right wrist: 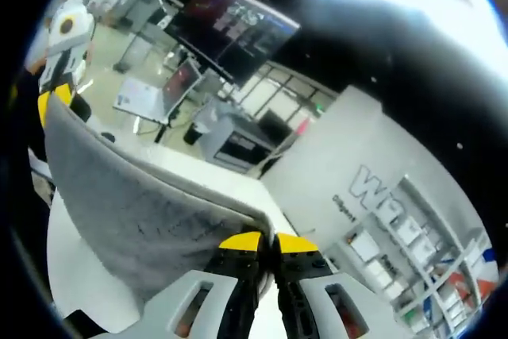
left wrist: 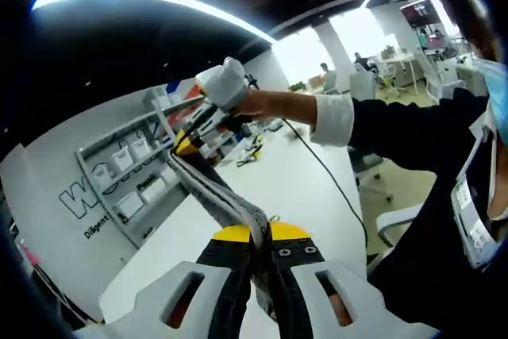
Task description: Open the folded towel by lifting each exposed corner and separating the folded layers until the towel lies flat within the target outline without major curled edges
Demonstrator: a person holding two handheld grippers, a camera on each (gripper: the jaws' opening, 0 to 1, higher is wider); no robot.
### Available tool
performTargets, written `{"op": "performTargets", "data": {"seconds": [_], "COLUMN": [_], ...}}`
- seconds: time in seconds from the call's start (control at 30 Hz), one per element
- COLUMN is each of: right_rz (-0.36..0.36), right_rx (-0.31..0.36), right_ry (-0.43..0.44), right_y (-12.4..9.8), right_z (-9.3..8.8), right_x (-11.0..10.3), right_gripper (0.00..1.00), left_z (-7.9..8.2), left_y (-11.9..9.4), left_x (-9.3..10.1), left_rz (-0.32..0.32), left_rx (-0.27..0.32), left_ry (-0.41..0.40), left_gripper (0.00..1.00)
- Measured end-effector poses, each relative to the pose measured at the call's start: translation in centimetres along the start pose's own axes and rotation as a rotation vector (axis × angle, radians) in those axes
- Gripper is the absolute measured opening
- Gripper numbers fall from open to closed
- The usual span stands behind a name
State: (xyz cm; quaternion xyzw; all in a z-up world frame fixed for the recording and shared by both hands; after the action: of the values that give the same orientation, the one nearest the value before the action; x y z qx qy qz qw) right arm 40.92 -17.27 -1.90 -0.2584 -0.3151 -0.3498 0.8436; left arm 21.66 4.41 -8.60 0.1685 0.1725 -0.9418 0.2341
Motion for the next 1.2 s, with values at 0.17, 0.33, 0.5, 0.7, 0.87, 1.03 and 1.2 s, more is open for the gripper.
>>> {"op": "performTargets", "data": {"seconds": [0.17,0.33,0.5,0.7,0.87,1.03,1.2], "right_rz": [0.014,0.022,0.028,0.041,0.069,0.092,0.109], "right_rx": [-0.009,-0.035,-0.05,-0.032,-0.024,-0.024,-0.025], "right_ry": [-0.007,-0.018,-0.028,-0.041,-0.054,-0.095,-0.118], "right_y": [1.2,2.2,3.1,4.2,5.8,7.1,8.4], "right_z": [0.3,0.6,1.0,1.5,1.8,2.4,2.7], "right_x": [0.3,0.6,0.9,0.8,0.5,-0.3,-0.7], "right_gripper": [0.0,0.0,0.0,0.0,0.0,0.0,0.0], "left_z": [0.5,0.7,1.1,1.8,2.5,3.3,3.1], "left_y": [0.5,1.1,1.8,2.4,2.8,2.9,3.6], "left_x": [0.2,0.2,-0.1,-0.1,-0.3,-0.7,-0.7], "left_rz": [-0.031,-0.048,-0.086,-0.122,-0.135,-0.138,-0.126], "left_rx": [0.012,0.027,0.044,0.068,0.09,0.154,0.181], "left_ry": [-0.011,-0.032,-0.057,-0.079,-0.101,-0.137,-0.149], "left_gripper": [0.04,0.04,0.04,0.04,0.04,0.04,0.04]}}
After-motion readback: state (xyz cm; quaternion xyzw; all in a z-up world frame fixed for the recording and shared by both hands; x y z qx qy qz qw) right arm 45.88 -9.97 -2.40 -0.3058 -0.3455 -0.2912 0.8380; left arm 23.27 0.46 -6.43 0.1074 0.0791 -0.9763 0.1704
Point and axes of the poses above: the point that each gripper's makers call its tool centre point, and the gripper's own axes: y roughly forward along the fingers, x roughly to its right, z roughly out of its top, the point moved 8 cm from there along -y, roughly backward along the fingers, and after that the axes turned 4 degrees about -y, right-handed, at the moved point
